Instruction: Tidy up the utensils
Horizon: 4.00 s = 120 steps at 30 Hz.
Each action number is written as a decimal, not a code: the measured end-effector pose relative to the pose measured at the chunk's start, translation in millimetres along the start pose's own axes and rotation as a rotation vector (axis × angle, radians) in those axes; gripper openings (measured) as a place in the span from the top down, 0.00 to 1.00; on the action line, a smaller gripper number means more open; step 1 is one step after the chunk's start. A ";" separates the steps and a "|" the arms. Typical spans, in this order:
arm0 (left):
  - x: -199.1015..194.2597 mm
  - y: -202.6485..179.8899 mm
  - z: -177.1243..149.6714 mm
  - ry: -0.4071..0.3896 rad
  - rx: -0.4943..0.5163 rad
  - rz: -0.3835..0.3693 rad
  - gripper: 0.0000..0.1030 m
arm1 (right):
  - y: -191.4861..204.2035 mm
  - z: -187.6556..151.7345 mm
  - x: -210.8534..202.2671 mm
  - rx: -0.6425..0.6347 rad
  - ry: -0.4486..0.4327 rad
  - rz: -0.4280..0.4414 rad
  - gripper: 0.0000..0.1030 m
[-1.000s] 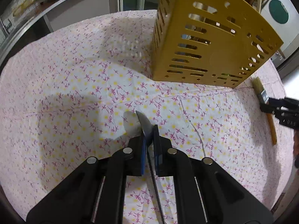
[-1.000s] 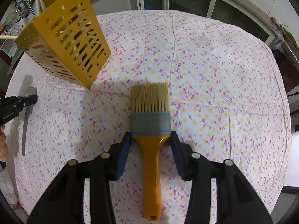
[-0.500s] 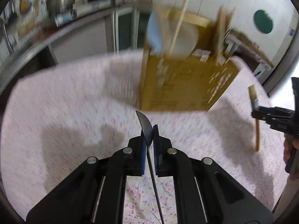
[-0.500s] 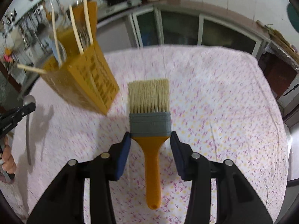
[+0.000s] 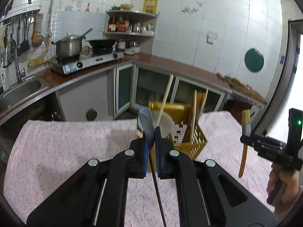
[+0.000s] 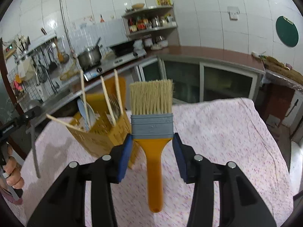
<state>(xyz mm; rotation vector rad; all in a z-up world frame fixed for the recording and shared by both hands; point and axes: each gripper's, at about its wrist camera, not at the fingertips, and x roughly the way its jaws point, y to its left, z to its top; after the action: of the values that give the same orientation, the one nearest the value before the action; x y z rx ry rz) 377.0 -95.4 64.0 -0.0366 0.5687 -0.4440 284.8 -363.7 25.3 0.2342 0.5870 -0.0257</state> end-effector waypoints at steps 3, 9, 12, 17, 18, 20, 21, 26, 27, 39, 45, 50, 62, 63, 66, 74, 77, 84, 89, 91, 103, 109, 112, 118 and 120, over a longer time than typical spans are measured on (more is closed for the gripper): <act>0.5 2.6 14.4 -0.050 -0.020 -0.013 0.95 | 9.0 10.0 -5.4 -0.003 -0.066 0.011 0.58; 1.9 3.1 34.9 -0.157 -0.033 -0.039 0.95 | 26.1 33.7 4.3 0.033 -0.155 0.062 0.58; 14.0 -3.2 46.4 -0.172 -0.010 -0.058 0.95 | 31.6 44.5 15.3 0.062 -0.175 0.103 0.58; 26.5 -12.3 58.5 -0.229 0.024 -0.059 0.95 | 44.7 53.6 23.9 0.058 -0.246 0.112 0.58; 28.1 -13.3 60.3 -0.239 0.031 -0.052 0.95 | 45.1 54.4 26.1 0.063 -0.249 0.118 0.58; 37.3 -13.6 63.4 -0.248 0.041 -0.049 0.95 | 46.9 54.8 28.6 0.062 -0.258 0.117 0.58; 41.4 -13.1 62.8 -0.256 0.049 -0.044 0.95 | 47.8 54.8 29.2 0.058 -0.265 0.113 0.58; 51.1 -10.3 61.0 -0.303 0.068 -0.041 0.95 | 49.6 53.6 32.3 0.059 -0.309 0.114 0.58; 52.4 -9.9 60.0 -0.312 0.069 -0.045 0.95 | 50.1 53.0 33.2 0.060 -0.317 0.113 0.58; 63.4 -5.0 48.8 -0.386 0.095 -0.069 0.95 | 46.8 47.6 32.4 0.036 -0.342 0.107 0.58; 77.0 3.2 47.3 -0.359 0.087 -0.090 0.95 | 46.2 45.3 28.0 0.012 -0.349 0.101 0.58; 84.6 12.2 42.9 -0.340 0.048 -0.106 0.95 | 40.5 45.5 28.8 0.036 -0.358 0.099 0.58; 81.6 -1.5 23.5 -0.457 0.125 0.043 0.95 | 43.4 43.8 33.8 0.042 -0.359 0.117 0.58; 78.9 -2.5 21.4 -0.464 0.135 0.053 0.95 | 45.4 44.3 34.1 0.039 -0.362 0.117 0.58; 78.7 -3.5 18.8 -0.436 0.151 0.049 0.95 | 52.3 46.6 34.6 0.036 -0.372 0.127 0.58; 92.6 10.8 7.7 -0.320 0.131 0.003 0.94 | 60.1 39.6 34.6 0.019 -0.392 0.135 0.58; 90.1 18.7 6.9 -0.308 0.121 0.009 0.94 | 61.2 37.1 33.7 0.011 -0.431 0.125 0.58; 83.1 31.3 15.0 -0.282 0.086 0.005 0.51 | 61.1 29.6 41.2 0.021 -0.432 0.136 0.58; 70.7 34.3 20.4 -0.266 0.082 -0.020 0.40 | 62.5 26.2 42.8 0.012 -0.431 0.135 0.58; 63.2 41.7 23.3 -0.263 0.056 0.007 0.30 | 64.2 24.5 45.0 0.009 -0.429 0.128 0.58; 22.8 74.0 4.8 -0.226 -0.006 0.136 0.07 | 71.1 -0.3 38.1 -0.057 -0.380 0.050 0.24; -8.1 74.5 -10.4 -0.188 -0.026 0.175 0.05 | 56.1 -14.2 11.9 -0.043 -0.314 0.029 0.21; -24.3 73.8 -25.3 -0.163 -0.052 0.182 0.05 | 52.7 -31.5 -8.7 -0.053 -0.285 -0.004 0.17; -59.1 64.4 -63.5 -0.116 -0.078 0.237 0.04 | 58.4 -65.2 -49.7 -0.079 -0.249 -0.026 0.06; -75.5 58.5 -77.5 -0.111 -0.100 0.257 0.04 | 57.7 -75.2 -61.2 -0.050 -0.238 -0.004 0.04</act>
<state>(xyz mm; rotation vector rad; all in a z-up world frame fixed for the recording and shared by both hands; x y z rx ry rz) 302.5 -4.3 28.3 -0.0818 0.4784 -0.1622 198.0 -293.2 10.6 0.1780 0.3511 -0.0424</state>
